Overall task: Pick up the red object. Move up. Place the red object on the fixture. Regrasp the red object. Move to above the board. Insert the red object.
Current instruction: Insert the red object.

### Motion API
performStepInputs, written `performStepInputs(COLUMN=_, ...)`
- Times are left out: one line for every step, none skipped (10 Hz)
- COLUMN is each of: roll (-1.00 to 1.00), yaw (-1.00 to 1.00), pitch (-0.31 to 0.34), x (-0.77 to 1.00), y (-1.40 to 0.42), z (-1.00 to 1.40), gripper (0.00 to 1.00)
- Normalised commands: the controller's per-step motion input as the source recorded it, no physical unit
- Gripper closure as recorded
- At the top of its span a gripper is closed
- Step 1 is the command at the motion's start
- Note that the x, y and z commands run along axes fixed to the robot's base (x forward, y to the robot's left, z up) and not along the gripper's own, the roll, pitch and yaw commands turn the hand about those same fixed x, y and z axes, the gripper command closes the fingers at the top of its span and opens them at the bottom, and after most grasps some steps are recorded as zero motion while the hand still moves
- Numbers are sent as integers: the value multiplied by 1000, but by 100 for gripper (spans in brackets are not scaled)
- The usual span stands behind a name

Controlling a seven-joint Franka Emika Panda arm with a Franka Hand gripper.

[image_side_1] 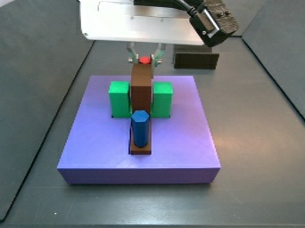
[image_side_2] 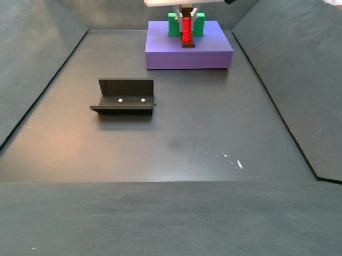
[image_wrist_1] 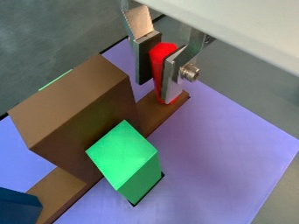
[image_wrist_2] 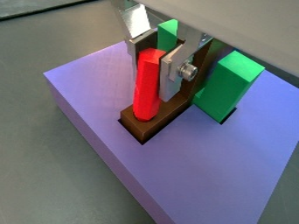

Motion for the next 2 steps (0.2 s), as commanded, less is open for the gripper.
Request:
performStepInputs(roll=0, yaw=0, pitch=36, x=34, y=0, z=0, gripper=100)
performStepInputs(roll=0, yaw=0, pitch=0, x=0, y=0, z=0, gripper=100)
